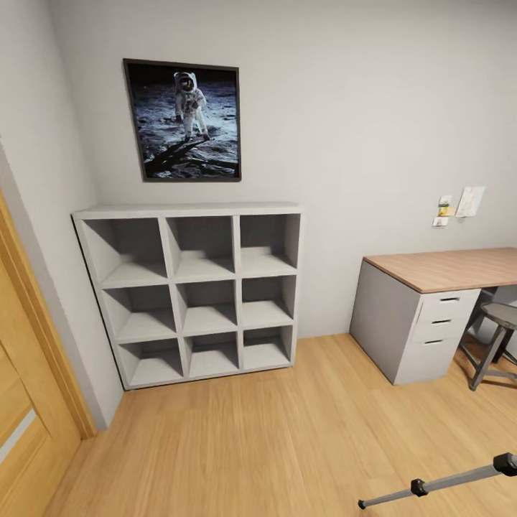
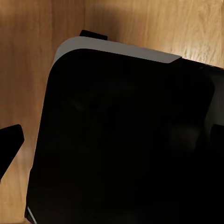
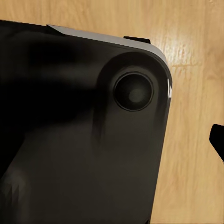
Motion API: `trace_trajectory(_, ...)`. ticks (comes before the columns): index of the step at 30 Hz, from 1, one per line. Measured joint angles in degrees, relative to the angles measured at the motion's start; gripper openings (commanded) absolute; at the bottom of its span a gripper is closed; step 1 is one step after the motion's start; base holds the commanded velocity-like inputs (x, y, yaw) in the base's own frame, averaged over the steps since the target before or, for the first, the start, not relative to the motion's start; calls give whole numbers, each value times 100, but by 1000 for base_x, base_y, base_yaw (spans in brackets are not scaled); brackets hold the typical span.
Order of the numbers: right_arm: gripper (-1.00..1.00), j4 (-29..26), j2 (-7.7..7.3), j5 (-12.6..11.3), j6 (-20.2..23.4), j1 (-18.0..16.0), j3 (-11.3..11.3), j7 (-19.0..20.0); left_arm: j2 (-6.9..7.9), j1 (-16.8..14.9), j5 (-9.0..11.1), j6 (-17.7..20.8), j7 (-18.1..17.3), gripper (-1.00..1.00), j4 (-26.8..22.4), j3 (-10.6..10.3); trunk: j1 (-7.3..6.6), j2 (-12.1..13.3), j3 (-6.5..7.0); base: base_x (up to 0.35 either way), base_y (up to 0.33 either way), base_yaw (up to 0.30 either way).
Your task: Attach the digital camera to the camera tripod in the bedroom.
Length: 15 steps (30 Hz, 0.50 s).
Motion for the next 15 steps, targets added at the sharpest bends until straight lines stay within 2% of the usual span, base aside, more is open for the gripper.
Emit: trace_trajectory(15, 100, -11, -8, 9, -14, -1, -3, 0, 1, 0, -1, 0, 2, 100, 0, 1, 2, 0, 0, 21, 0, 0)
